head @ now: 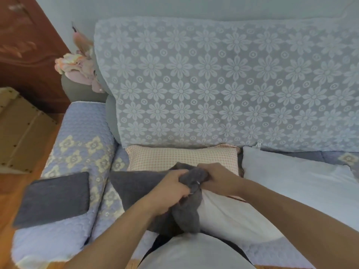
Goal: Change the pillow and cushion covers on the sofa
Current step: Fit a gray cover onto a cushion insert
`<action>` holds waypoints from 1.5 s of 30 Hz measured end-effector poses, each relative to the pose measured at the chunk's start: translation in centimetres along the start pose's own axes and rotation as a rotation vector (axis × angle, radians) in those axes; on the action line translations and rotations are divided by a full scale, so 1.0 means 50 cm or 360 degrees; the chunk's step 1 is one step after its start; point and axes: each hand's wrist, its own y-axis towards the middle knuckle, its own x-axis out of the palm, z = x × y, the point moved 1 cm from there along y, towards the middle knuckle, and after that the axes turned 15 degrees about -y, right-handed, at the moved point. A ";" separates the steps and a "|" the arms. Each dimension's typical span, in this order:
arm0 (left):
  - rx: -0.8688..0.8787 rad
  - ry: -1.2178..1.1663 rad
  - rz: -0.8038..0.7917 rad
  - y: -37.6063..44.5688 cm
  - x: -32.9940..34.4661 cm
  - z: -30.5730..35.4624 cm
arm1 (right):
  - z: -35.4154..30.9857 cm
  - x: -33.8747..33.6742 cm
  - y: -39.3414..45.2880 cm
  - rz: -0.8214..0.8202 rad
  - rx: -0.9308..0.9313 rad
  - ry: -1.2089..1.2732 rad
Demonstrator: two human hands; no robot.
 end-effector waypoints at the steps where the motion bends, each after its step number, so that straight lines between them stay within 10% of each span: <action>1: 0.0105 0.0029 0.0101 0.009 -0.004 0.045 | -0.011 -0.037 0.004 0.0163 0.0090 0.0067; 6: 0.1118 0.0633 0.0795 0.046 0.031 0.228 | -0.055 -0.181 0.031 0.0985 0.0549 0.0208; 10: 0.1124 0.1201 0.1239 0.109 0.023 0.156 | -0.039 -0.173 0.032 0.0685 0.0521 0.0254; 14: 0.0661 0.0568 0.0996 0.135 0.028 0.033 | 0.043 -0.053 0.014 0.0353 0.0812 -0.0109; 17: 0.0787 0.0367 0.0503 0.126 0.103 0.028 | 0.067 -0.024 -0.009 0.0722 0.0900 -0.0441; 23: 0.0894 0.0463 0.0321 0.123 0.091 0.043 | 0.081 -0.081 -0.073 0.1433 -0.0186 -0.0855; 28: 0.1014 0.1441 0.0638 0.135 0.056 0.018 | 0.063 -0.106 -0.055 0.0830 -0.0193 -0.0535; 31: 0.0963 0.0884 0.0815 0.155 0.023 0.060 | 0.033 -0.134 -0.027 0.0402 -0.0020 -0.0104; 34: 0.0571 0.0290 0.0522 0.181 0.011 0.132 | 0.021 -0.190 0.020 0.0200 -0.0006 0.0003; 40: -0.0040 0.0456 -0.0099 0.209 -0.027 0.226 | 0.059 -0.261 0.089 0.0117 0.0378 0.0246; 45: 0.0557 0.1108 0.0412 0.221 -0.043 0.208 | 0.053 -0.254 0.093 0.0027 0.0398 0.0589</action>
